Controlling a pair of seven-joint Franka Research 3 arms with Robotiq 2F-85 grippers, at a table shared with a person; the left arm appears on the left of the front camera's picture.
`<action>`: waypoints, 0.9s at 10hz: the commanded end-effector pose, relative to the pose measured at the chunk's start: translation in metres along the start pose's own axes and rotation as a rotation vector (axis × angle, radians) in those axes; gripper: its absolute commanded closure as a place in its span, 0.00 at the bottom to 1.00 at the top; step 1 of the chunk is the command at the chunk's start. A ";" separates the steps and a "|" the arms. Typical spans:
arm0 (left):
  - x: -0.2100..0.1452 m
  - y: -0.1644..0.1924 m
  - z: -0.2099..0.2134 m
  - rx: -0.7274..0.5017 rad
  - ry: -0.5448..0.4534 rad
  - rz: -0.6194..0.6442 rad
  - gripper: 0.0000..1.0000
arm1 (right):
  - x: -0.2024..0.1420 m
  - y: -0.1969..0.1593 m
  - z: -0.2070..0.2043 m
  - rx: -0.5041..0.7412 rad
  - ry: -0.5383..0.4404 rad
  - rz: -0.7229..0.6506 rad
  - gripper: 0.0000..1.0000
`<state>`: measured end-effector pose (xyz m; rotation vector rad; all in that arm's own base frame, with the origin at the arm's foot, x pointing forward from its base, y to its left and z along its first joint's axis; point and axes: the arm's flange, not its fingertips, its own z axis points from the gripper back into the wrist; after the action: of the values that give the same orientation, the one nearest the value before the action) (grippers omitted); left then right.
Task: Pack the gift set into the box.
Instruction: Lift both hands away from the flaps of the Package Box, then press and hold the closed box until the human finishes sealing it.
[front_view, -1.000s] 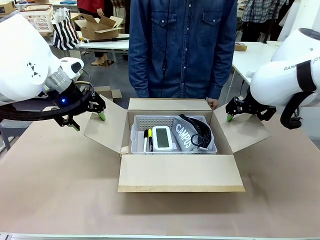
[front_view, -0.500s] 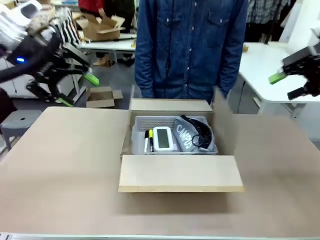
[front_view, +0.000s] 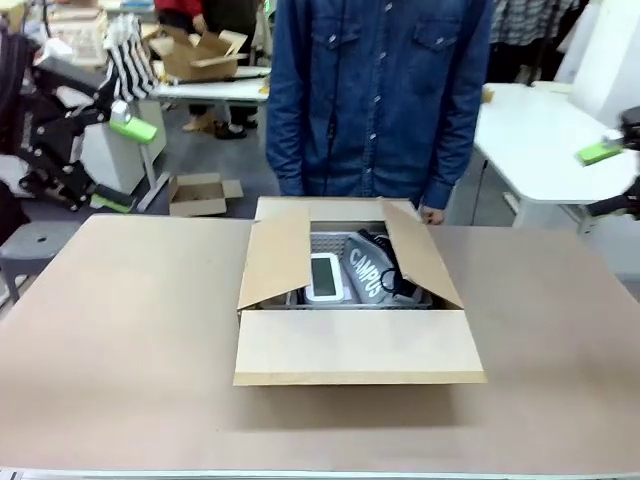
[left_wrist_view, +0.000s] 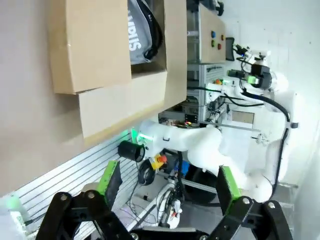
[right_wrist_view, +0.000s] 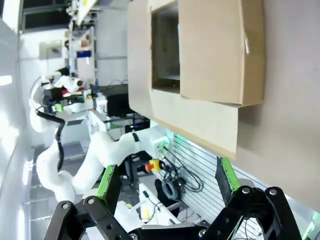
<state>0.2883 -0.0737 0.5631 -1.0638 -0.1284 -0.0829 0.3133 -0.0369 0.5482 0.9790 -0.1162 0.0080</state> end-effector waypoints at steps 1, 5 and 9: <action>-0.006 -0.019 0.003 0.035 -0.032 -0.022 0.00 | -0.017 0.021 0.008 -0.007 -0.020 0.064 0.00; -0.006 -0.019 0.003 0.035 -0.032 -0.022 0.00 | -0.017 0.021 0.008 -0.007 -0.020 0.064 0.00; -0.006 -0.019 0.003 0.035 -0.032 -0.022 0.00 | -0.017 0.021 0.008 -0.007 -0.020 0.064 0.00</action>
<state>0.2800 -0.0776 0.5787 -1.0014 -0.1670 -0.0778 0.2926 -0.0319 0.5685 0.9438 -0.1505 0.0272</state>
